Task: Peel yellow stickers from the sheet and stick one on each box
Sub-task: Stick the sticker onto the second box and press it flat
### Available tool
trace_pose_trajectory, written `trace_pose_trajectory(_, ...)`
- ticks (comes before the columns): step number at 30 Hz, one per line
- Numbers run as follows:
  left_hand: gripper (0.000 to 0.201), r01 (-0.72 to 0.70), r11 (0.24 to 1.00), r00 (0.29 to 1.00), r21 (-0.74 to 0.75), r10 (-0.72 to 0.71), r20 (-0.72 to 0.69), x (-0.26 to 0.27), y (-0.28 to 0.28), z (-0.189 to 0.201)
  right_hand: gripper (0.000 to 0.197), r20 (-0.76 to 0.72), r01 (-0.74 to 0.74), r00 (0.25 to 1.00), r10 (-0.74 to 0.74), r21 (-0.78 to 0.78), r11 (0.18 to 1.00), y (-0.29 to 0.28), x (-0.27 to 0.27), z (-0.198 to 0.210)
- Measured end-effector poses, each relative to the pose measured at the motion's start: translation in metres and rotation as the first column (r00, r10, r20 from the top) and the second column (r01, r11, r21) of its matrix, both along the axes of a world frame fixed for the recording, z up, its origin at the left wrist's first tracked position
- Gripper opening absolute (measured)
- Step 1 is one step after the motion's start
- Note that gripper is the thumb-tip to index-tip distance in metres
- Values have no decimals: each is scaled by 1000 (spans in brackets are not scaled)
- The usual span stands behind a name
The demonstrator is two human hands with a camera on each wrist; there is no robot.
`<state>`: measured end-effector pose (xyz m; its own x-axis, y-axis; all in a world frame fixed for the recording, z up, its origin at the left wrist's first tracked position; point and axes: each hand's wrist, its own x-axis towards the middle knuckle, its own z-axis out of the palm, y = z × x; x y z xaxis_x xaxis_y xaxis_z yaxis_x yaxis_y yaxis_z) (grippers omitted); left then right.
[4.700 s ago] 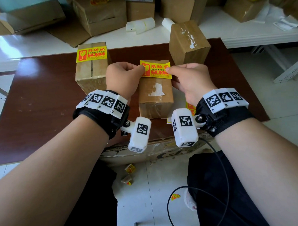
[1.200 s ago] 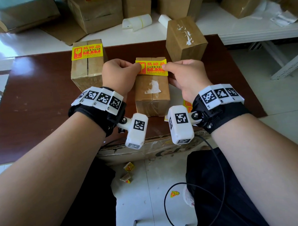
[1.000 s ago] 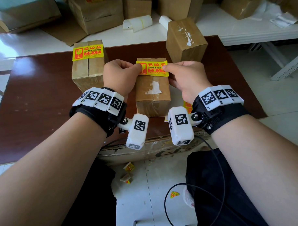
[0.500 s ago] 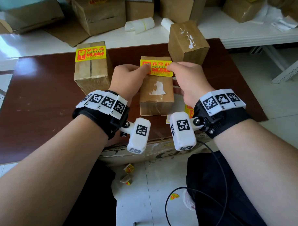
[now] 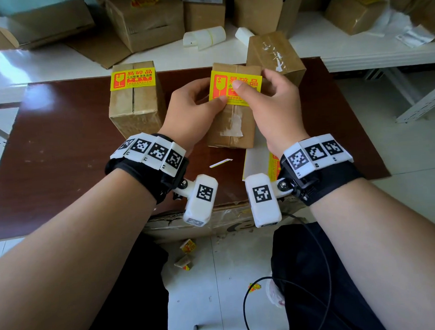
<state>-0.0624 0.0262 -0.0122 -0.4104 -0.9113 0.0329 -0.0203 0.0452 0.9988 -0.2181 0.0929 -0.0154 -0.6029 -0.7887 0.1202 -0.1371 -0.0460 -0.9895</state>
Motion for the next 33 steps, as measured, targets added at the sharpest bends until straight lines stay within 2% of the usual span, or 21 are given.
trace_pose_trajectory(8,46,59,997,995,53,-55,-80,1,2,3,63,-122,50,991,-49,7,999,-4,-5,-5)
trace_pose_trajectory(11,45,48,996,994,78,-40,-100,0,2,4,59,-130,46,990,-45,0,999,-3,-5,-6)
trace_pose_trajectory(13,38,13,997,995,80,-5,-103,-2,1,5,55,-135,35,990,-35,-8,999,-2,-4,-5)
trace_pose_trajectory(16,27,-82,997,996,5,83,-45,-3,-2,3,51,-129,16,991,-19,-23,1000,0,-1,-2)
trace_pose_trajectory(20,42,-152,984,988,-89,152,-9,-4,-4,-1,44,-111,-19,994,13,-52,998,0,1,-2)
trace_pose_trajectory(25,50,-174,978,984,-112,177,10,-5,-3,-3,62,-63,3,998,-7,-64,998,-4,1,-4)
trace_pose_trajectory(29,60,-190,976,982,-104,191,-1,-3,-5,-5,60,-57,-16,998,12,-75,997,-2,3,-3)
trace_pose_trajectory(33,64,-204,974,979,-103,205,-1,-1,-6,-5,48,11,-9,1000,10,-62,998,-2,4,1)
